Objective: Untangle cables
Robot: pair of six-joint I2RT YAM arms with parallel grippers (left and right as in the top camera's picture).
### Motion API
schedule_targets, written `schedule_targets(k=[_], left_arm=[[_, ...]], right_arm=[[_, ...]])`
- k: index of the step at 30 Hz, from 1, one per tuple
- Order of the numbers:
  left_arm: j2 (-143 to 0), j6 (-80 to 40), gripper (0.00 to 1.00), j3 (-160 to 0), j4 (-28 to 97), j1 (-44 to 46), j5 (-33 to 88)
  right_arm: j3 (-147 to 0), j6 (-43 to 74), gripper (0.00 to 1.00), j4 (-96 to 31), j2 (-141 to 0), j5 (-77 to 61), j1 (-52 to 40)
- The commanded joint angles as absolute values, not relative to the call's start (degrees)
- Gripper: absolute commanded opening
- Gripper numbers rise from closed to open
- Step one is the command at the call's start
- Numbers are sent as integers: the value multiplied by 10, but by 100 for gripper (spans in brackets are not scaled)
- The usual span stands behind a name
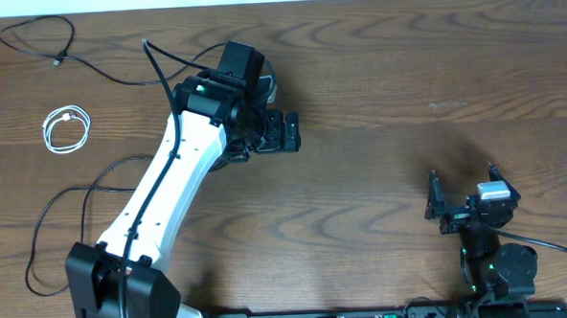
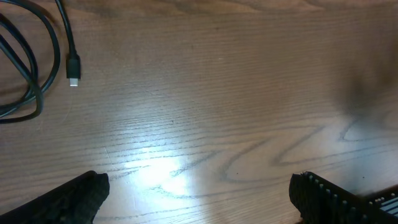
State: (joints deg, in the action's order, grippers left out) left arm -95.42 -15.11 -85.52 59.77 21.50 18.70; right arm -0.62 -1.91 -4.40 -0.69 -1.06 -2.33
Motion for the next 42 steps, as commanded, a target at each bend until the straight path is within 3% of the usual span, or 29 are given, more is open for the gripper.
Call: schedule_targets(k=[1, 21, 32, 42], left_arm=[[-955, -147, 98, -855, 599, 215, 181], [-920, -146, 98, -839, 600, 227, 149], [-692, -146, 98, -618, 550, 235, 3], [-444, -136, 98, -476, 549, 158, -11]], right_arm=[[-3, -22, 99, -44, -3, -10, -23], [-3, -22, 99, -44, -3, -10, -23], [-3, -22, 99, -44, -3, -10, -23], [-3, -22, 99, -44, -3, -10, -23]])
